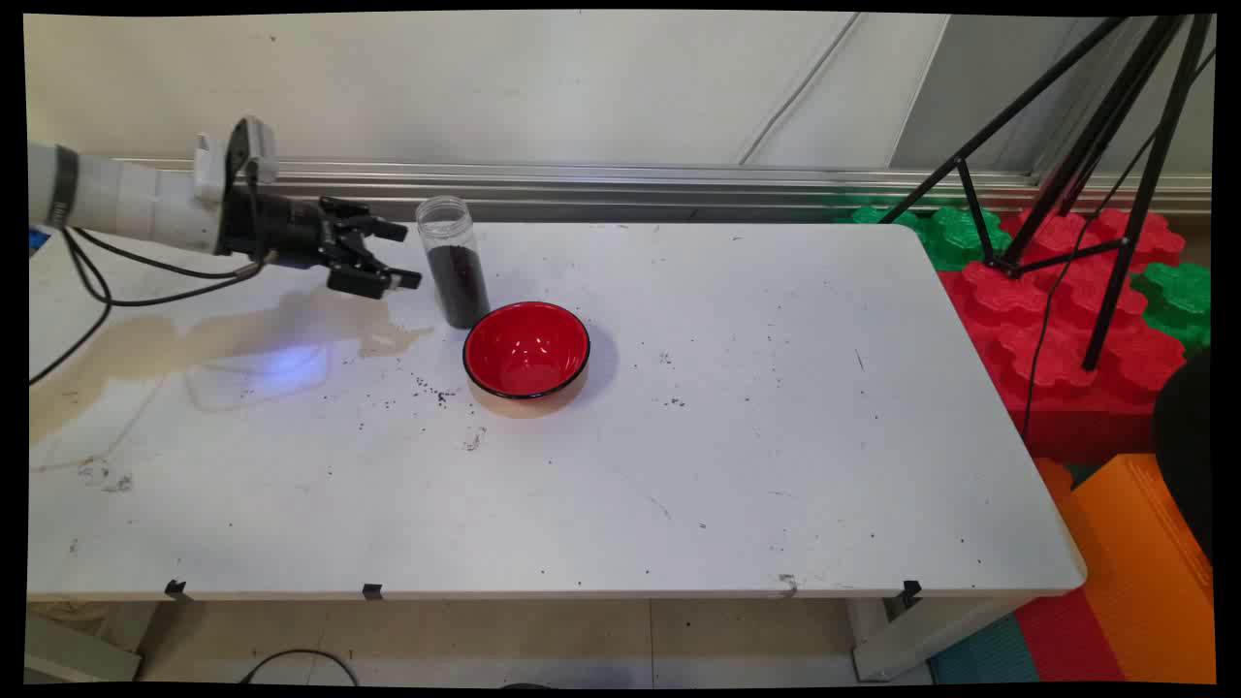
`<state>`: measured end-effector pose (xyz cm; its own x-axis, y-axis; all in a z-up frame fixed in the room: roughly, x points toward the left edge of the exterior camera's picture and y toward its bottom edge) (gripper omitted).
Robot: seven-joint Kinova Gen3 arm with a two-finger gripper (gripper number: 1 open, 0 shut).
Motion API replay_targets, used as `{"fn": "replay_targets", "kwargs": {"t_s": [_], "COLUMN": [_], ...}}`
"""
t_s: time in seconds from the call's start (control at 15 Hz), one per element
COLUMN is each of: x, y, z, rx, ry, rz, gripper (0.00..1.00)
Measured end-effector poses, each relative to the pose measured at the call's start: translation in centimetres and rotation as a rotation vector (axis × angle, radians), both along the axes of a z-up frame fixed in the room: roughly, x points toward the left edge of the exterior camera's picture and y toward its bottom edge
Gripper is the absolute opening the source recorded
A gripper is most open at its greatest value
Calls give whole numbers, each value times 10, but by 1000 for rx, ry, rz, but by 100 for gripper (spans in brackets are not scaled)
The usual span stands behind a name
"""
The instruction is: Pick up the black seasoning powder from the table
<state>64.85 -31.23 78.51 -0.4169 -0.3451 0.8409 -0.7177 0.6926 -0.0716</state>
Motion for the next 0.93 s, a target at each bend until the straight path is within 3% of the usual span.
{"fn": "replay_targets", "kwargs": {"t_s": [0.93], "x": [-23], "y": [-34], "z": [-56], "rx": [-88], "ry": [47], "rz": [-28], "gripper": [100]}}
